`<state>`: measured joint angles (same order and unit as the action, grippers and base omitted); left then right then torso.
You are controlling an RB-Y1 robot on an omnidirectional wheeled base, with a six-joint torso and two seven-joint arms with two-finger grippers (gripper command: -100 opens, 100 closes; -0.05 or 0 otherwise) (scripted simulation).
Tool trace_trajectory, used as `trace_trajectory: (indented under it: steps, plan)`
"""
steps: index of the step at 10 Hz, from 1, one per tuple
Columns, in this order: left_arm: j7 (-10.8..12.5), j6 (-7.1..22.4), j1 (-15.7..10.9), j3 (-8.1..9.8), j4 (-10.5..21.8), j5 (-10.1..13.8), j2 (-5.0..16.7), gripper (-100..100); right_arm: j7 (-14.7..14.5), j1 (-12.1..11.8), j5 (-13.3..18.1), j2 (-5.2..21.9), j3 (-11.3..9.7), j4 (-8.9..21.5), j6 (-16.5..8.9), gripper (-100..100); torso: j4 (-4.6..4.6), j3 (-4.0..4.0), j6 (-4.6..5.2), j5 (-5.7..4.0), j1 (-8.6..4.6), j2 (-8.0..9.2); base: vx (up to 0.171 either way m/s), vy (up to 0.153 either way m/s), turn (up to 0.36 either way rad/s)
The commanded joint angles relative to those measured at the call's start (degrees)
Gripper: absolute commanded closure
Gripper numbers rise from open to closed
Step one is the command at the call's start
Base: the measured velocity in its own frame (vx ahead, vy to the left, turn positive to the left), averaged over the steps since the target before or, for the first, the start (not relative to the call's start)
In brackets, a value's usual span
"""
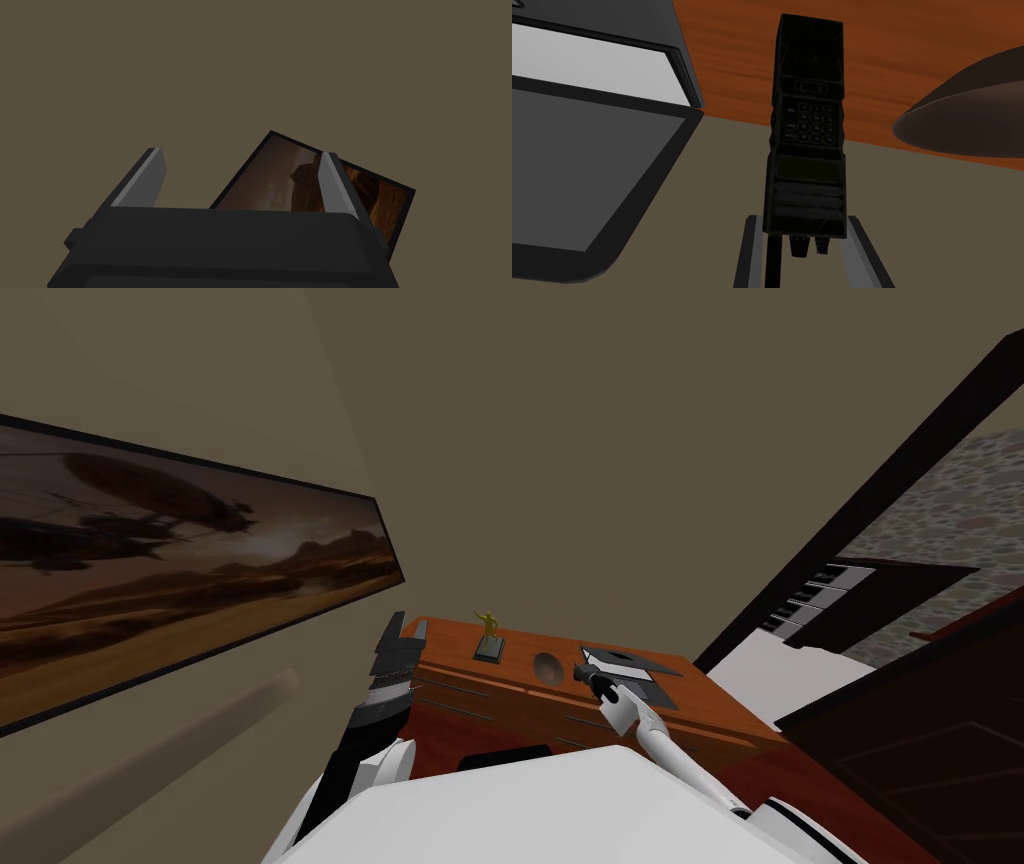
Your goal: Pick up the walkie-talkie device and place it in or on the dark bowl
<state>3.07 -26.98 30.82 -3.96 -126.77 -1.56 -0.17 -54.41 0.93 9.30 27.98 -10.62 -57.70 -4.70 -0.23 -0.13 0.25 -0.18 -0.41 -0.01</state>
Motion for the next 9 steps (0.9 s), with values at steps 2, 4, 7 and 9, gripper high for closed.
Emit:
trace_trajectory:
  steps: [2,4,7,9]
  plan:
    - [0.0,0.0,0.0,0.0,0.0,0.0,0.0,0,-2.93,-1.48,-2.71,-0.9,-0.05,-4.44,-3.28,100,-0.03,0.0,-0.01,-0.05,-0.06,0.03,-0.022,-0.048,0.034]
    - [0.0,0.0,-0.01,0.0,0.0,0.0,0.0,0,-5.7,-3.17,-5.46,-1.61,-0.24,-8.42,-6.74,100,-0.03,0.03,0.03,-0.07,-0.17,0.09,-0.038,-0.068,0.03]
    - [0.0,0.0,0.0,0.0,0.0,0.0,0.0,0,-5.53,-2.86,-5.6,-1.4,-0.43,-8.05,-6.47,0,-0.01,-0.02,0.01,0.01,0.04,-0.02,-0.007,-0.012,0.001]
    - [0.0,0.0,-0.01,-0.01,0.0,0.0,-0.01,0,-6.6,-2.73,-6.76,-0.75,0.17,-9.17,-8.3,100,0.0,0.11,0.04,0.05,0.38,0.25,-0.149,0.118,-0.035]
